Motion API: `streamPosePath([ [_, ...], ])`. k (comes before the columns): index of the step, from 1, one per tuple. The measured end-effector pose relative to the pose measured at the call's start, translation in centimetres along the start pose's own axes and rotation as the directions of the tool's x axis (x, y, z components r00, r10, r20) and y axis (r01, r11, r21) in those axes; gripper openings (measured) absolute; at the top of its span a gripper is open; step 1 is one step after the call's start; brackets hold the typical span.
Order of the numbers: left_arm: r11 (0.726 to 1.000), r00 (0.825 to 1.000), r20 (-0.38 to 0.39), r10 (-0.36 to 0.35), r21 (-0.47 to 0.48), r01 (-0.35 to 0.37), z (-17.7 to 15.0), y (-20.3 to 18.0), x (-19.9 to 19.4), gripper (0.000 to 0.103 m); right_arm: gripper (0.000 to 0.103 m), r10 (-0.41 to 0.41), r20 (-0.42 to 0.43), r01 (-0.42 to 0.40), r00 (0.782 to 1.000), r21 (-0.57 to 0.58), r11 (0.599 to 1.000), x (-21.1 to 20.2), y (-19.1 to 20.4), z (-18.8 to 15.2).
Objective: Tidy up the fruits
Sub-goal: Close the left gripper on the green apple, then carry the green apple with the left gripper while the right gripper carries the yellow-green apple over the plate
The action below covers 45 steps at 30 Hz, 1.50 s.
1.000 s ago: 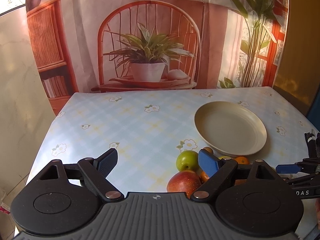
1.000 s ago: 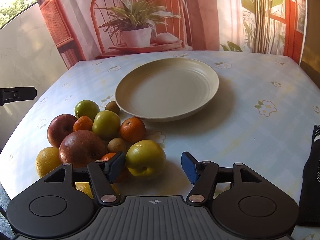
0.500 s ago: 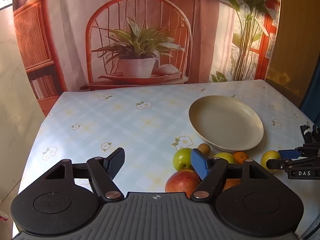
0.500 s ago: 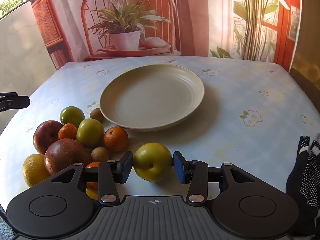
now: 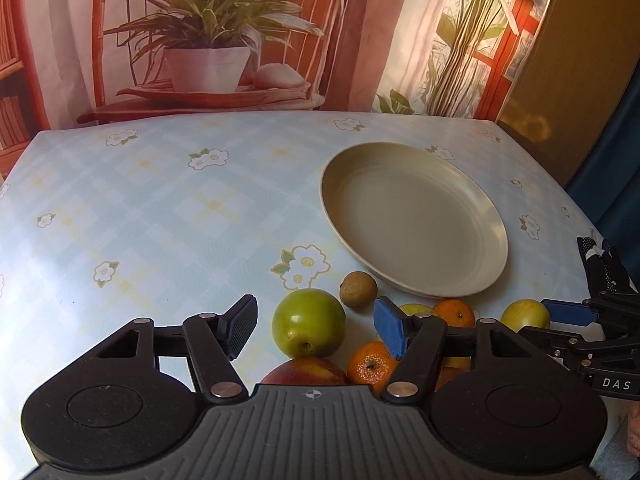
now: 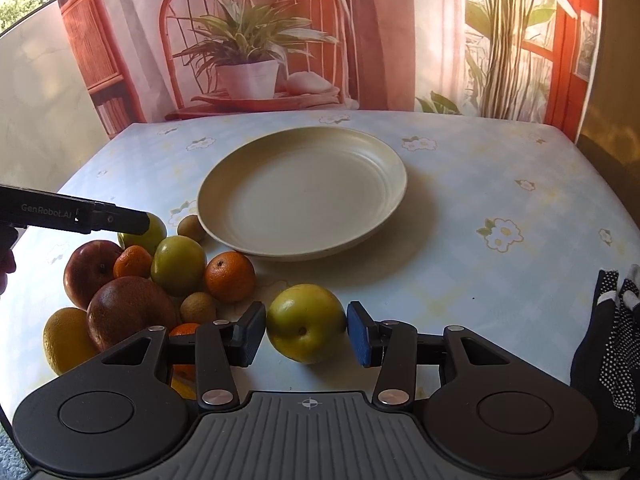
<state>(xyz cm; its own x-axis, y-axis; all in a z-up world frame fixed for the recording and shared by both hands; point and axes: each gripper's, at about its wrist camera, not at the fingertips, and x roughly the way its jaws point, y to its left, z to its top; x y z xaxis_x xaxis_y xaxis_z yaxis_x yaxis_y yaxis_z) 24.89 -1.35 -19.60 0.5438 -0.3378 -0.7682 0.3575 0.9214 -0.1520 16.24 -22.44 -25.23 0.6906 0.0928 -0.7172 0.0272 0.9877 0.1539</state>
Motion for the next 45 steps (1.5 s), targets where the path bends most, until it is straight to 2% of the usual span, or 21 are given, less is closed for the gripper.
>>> streamPosePath([
  [3, 0.999, 0.999, -0.029, -0.024, -0.049, 0.022, 0.0, 0.8, 0.8, 0.064, 0.042, 0.005, -0.002, -0.005, 1.000, 0.009, 1.000, 0.0, -0.1, 0.0],
  [5, 0.997, 0.998, -0.044, -0.034, -0.066, 0.031, 0.0, 1.2, 1.1, 0.059, 0.042, 0.011, -0.005, -0.011, 1.000, 0.020, 1.000, 0.1, -0.2, 0.0],
  [8, 0.998, 0.998, -0.057, -0.037, -0.060, 0.034, 0.0, 1.3, 1.4, 0.048, 0.042, 0.022, -0.016, -0.022, 1.000, 0.040, 0.999, 0.4, -0.2, 0.1],
  [9, 0.998, 0.998, -0.057, -0.038, -0.053, 0.035, 0.0, 1.2, 1.5, 0.048, 0.042, 0.027, -0.022, -0.026, 0.999, 0.052, 0.998, 0.5, -0.3, 0.1],
  [12, 0.999, 0.998, -0.050, -0.034, -0.030, 0.033, -0.2, 1.0, 1.4, 0.048, 0.043, 0.049, -0.035, -0.045, 0.998, 0.102, 0.994, 0.8, -0.6, 0.1],
  [18, 1.000, 0.999, -0.044, -0.024, -0.013, 0.023, -0.2, 1.0, 1.3, 0.047, 0.043, 0.054, -0.043, -0.049, 0.998, 0.124, 0.991, 1.1, -0.8, 0.1],
  [35, 0.998, 1.000, -0.014, 0.021, 0.059, -0.020, -0.7, 0.2, 0.8, 0.047, 0.043, 0.054, -0.044, -0.048, 0.998, 0.121, 0.992, 1.1, -0.7, 0.2],
  [45, 0.999, 0.998, 0.049, 0.028, 0.045, -0.031, -0.7, 0.3, -0.4, 0.047, 0.043, 0.029, -0.004, -0.028, 1.000, 0.115, 0.993, 0.5, -1.1, 0.9],
])
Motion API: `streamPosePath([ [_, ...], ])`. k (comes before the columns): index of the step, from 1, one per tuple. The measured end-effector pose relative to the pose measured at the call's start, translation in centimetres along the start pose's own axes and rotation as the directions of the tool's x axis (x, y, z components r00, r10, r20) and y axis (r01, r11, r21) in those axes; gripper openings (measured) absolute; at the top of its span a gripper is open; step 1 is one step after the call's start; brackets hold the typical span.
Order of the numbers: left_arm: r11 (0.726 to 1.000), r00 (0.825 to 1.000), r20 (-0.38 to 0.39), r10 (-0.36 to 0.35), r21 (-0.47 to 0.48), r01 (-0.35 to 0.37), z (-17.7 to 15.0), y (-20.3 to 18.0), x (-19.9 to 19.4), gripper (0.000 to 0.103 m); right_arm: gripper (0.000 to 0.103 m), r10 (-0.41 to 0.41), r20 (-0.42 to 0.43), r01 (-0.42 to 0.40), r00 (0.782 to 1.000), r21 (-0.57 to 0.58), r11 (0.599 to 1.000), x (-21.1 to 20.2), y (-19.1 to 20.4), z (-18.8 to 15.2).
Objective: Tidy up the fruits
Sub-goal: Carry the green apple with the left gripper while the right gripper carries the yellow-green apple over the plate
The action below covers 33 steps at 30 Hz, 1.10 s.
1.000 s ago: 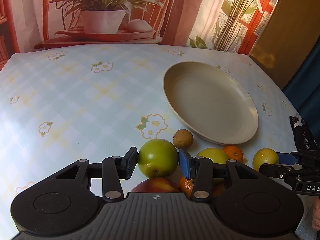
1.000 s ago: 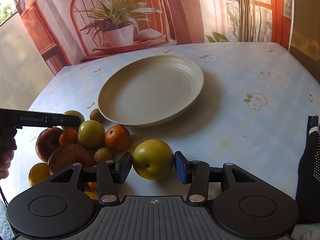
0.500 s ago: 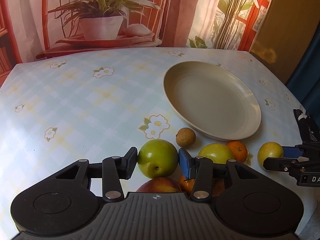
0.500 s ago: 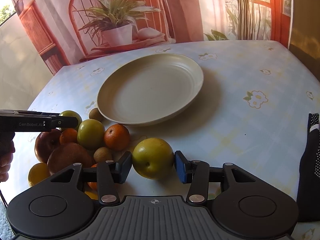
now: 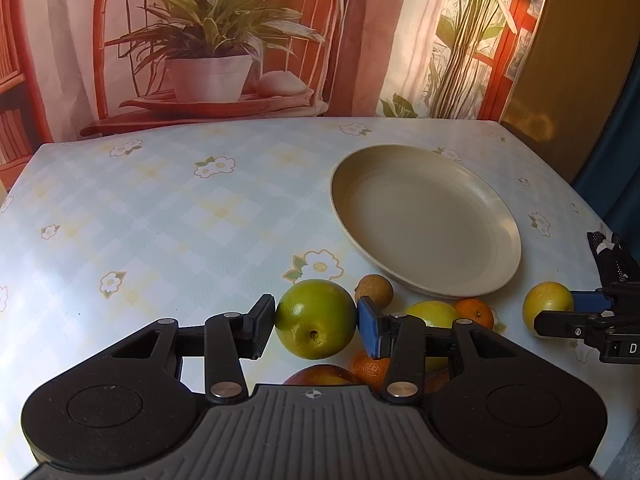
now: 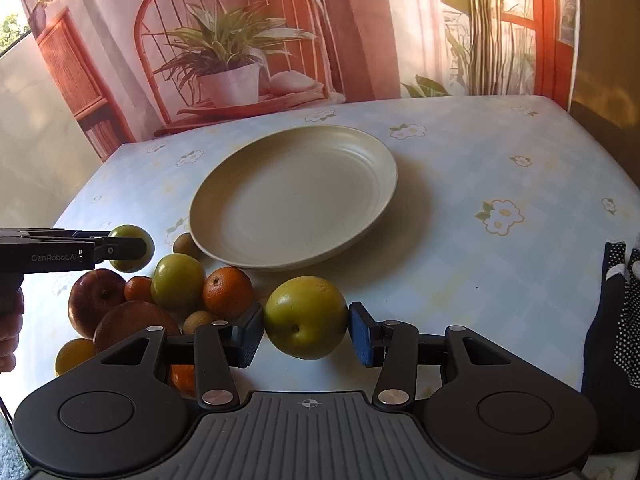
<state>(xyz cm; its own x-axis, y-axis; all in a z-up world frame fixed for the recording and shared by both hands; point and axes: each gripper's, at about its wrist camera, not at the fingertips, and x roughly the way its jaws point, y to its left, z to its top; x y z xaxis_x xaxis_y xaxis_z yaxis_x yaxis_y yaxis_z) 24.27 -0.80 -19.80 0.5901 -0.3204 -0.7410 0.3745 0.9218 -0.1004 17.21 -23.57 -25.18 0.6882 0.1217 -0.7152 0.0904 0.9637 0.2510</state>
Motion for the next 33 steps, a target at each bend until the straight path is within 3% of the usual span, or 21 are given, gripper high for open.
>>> streamPosePath([
  [10, 1.000, 0.998, 0.059, -0.021, 0.006, 0.020, 2.3, -0.4, -0.8, 0.047, 0.043, -0.009, 0.048, 0.012, 0.999, -0.044, 0.999, -0.3, -0.4, 2.8],
  [17, 0.999, 0.997, 0.076, -0.026, 0.047, 0.022, 5.4, -1.5, 0.9, 0.047, 0.043, -0.014, 0.096, 0.028, 0.995, -0.144, 0.989, 1.3, -1.2, 6.3],
  [27, 0.994, 0.997, 0.037, -0.067, 0.089, 0.063, 8.7, -3.3, 5.9, 0.047, 0.043, -0.020, 0.098, 0.038, 0.995, -0.181, 0.983, 6.4, -2.9, 10.6],
  [33, 0.989, 0.996, 0.001, -0.087, 0.116, 0.087, 9.0, -4.0, 8.4, 0.047, 0.043, -0.016, 0.077, 0.033, 0.997, -0.223, 0.974, 9.1, -3.0, 11.6],
])
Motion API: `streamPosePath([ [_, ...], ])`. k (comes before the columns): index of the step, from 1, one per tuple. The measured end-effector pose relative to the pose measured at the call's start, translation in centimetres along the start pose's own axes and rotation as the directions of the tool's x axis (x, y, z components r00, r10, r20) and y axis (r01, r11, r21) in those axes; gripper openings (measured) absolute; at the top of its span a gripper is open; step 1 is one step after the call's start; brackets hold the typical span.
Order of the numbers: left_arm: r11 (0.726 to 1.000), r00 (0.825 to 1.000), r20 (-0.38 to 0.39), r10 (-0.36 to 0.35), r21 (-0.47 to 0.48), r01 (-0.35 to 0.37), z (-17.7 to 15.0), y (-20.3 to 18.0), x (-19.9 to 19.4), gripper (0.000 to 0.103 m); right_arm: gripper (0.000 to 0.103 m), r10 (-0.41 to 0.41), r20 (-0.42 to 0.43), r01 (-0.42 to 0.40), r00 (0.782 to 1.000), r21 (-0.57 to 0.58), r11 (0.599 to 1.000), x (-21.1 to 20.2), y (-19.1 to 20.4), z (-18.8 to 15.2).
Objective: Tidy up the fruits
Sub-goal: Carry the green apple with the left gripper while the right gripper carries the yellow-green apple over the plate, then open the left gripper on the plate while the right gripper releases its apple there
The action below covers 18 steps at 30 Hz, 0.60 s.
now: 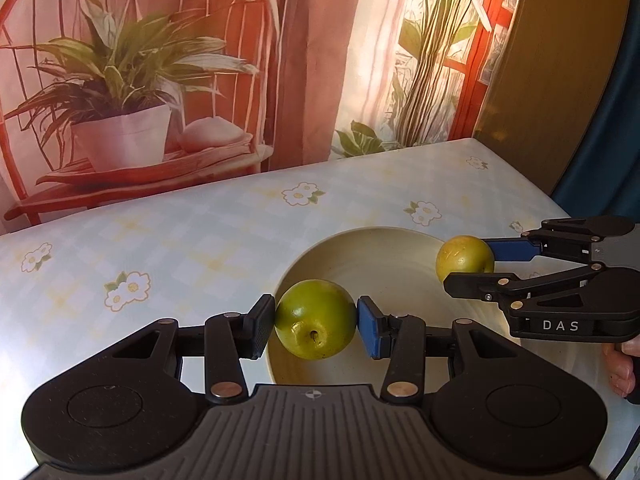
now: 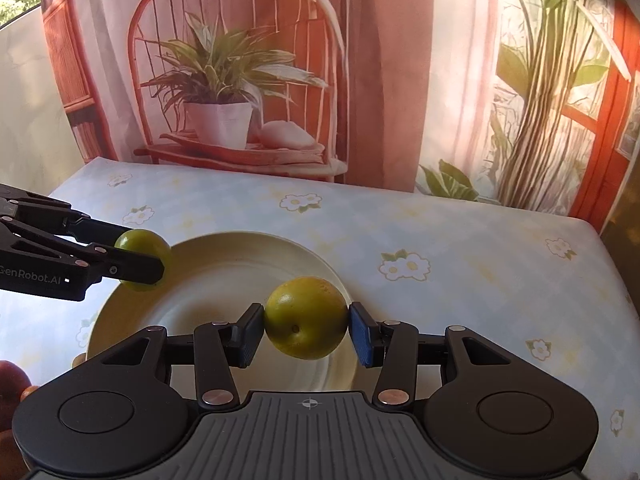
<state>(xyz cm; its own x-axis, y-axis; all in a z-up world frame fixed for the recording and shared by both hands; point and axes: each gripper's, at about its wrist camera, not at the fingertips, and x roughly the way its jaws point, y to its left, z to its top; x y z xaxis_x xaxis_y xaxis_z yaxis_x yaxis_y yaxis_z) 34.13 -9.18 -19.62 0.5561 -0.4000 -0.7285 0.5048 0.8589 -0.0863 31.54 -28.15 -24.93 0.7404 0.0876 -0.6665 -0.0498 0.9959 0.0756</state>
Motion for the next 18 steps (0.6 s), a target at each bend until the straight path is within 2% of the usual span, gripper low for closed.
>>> streamPosePath([
  [8, 1.000, 1.000, -0.021, -0.013, -0.017, 0.012, 0.2, 0.4, 1.6, 0.047, 0.043, 0.008, 0.004, -0.008, 1.000, -0.018, 1.000, 1.9, 0.2, 0.3],
  [18, 0.998, 1.000, -0.002, -0.011, -0.062, 0.011, 0.4, 0.6, 1.8, 0.048, 0.043, 0.001, -0.007, -0.001, 1.000, 0.012, 1.000, 2.1, 0.3, 0.1],
])
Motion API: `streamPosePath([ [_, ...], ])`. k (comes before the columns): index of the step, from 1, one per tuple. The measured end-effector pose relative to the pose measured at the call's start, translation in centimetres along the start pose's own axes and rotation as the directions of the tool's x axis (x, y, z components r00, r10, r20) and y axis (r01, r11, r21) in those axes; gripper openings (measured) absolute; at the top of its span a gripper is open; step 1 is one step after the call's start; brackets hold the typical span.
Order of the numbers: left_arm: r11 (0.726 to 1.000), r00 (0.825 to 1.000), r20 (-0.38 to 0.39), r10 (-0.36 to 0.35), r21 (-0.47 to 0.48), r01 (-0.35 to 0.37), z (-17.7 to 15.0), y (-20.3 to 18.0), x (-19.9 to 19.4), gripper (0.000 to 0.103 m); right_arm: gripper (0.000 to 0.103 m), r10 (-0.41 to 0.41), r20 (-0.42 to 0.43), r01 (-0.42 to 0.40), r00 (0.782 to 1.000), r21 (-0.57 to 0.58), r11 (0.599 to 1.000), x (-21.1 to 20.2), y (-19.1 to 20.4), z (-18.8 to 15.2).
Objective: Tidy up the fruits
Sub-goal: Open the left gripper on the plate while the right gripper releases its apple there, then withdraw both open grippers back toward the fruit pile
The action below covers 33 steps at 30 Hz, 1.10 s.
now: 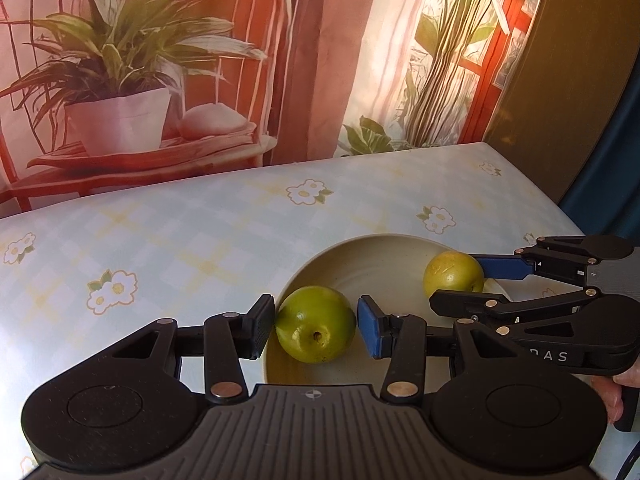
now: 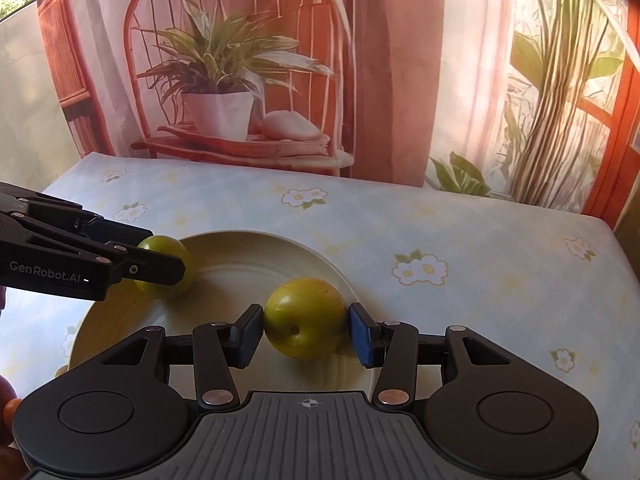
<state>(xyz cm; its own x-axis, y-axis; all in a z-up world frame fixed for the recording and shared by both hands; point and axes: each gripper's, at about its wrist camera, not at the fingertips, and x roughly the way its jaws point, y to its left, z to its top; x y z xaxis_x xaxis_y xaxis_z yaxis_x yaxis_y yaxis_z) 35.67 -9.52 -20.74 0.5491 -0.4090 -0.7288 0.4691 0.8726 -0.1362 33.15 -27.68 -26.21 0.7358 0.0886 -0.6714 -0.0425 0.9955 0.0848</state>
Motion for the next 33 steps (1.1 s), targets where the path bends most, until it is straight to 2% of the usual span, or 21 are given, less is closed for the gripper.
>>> streamPosePath([
  [8, 1.000, 0.999, 0.052, 0.006, -0.011, -0.006, -0.1, -0.2, -3.1, 0.048, 0.046, -0.019, 0.045, 0.017, 0.999, 0.042, 0.999, -2.7, 0.4, -0.1],
  [14, 0.998, 0.997, 0.062, 0.044, -0.038, -0.041, -1.0, 0.2, -6.4, 0.048, 0.046, -0.014, 0.088, 0.005, 0.996, 0.101, 0.995, -5.6, 1.0, -0.9],
  [24, 0.989, 0.989, 0.078, 0.126, -0.082, -0.120, -4.7, 1.1, -12.2, 0.048, 0.046, -0.005, 0.136, -0.012, 0.991, 0.128, 0.992, -9.8, 3.4, -3.1],
  [33, 0.979, 0.979, 0.081, 0.185, -0.103, -0.177, -8.2, 1.1, -15.5, 0.048, 0.046, 0.024, 0.125, -0.044, 0.992, 0.159, 0.986, -11.7, 5.8, -6.0],
])
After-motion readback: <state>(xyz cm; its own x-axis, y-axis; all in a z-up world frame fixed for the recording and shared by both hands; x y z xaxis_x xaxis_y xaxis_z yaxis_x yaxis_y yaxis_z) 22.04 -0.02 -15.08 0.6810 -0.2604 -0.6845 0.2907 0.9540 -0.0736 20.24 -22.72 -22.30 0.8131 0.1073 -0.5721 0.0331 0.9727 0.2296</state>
